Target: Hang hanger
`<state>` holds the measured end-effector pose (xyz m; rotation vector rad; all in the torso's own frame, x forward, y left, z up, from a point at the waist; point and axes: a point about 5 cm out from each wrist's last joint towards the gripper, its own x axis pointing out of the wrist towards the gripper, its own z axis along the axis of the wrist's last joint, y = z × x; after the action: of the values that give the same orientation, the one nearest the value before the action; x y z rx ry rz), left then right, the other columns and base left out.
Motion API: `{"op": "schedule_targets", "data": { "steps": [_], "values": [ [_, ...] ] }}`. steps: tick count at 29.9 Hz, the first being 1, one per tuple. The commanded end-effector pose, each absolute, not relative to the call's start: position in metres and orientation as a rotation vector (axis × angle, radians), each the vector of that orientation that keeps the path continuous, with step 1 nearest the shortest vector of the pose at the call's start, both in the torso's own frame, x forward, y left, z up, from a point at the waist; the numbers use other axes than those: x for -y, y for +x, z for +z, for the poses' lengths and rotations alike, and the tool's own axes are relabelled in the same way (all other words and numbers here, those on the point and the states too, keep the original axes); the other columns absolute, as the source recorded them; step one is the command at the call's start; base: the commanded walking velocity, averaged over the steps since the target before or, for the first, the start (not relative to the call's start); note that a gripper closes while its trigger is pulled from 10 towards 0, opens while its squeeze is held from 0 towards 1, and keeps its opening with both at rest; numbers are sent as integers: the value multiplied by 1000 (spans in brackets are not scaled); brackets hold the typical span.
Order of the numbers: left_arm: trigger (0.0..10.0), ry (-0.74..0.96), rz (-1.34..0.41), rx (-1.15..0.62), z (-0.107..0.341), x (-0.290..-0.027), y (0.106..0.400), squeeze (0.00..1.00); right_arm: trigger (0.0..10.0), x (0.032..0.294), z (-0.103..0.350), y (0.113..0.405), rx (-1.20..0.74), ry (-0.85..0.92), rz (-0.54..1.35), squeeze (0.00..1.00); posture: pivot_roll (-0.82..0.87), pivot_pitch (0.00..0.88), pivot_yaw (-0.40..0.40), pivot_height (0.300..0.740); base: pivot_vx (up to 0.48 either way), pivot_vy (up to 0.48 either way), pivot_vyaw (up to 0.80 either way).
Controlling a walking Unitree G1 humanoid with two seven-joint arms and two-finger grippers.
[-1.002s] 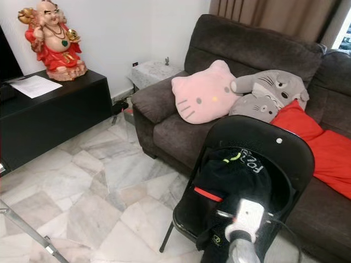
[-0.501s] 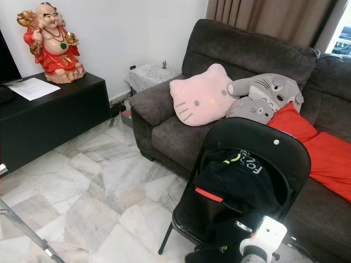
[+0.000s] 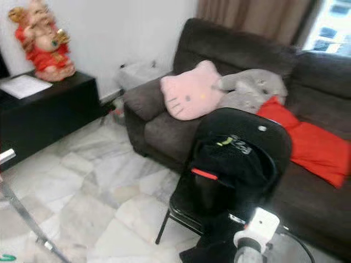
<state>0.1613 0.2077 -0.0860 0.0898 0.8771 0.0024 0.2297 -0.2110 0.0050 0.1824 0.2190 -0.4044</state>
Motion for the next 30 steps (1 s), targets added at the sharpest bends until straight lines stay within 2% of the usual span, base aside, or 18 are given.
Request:
{"op": "schedule_targets", "data": {
  "steps": [1,17,30],
  "values": [
    [10000,73,-5,-977,-99,-203,132,0,10000,202,20,250,-161,194,-342,0,-10,0,-47,740,0,0,0],
    [10000,74,14,-973,-98,-208,133,0,10000,199,22,261,-151,196,-311,0,5,0,-32,740,0,0,0],
    [10000,77,21,-974,-97,-210,135,0,10000,196,16,267,-175,174,-270,0,31,0,-30,740,0,0,790]
  ]
}}
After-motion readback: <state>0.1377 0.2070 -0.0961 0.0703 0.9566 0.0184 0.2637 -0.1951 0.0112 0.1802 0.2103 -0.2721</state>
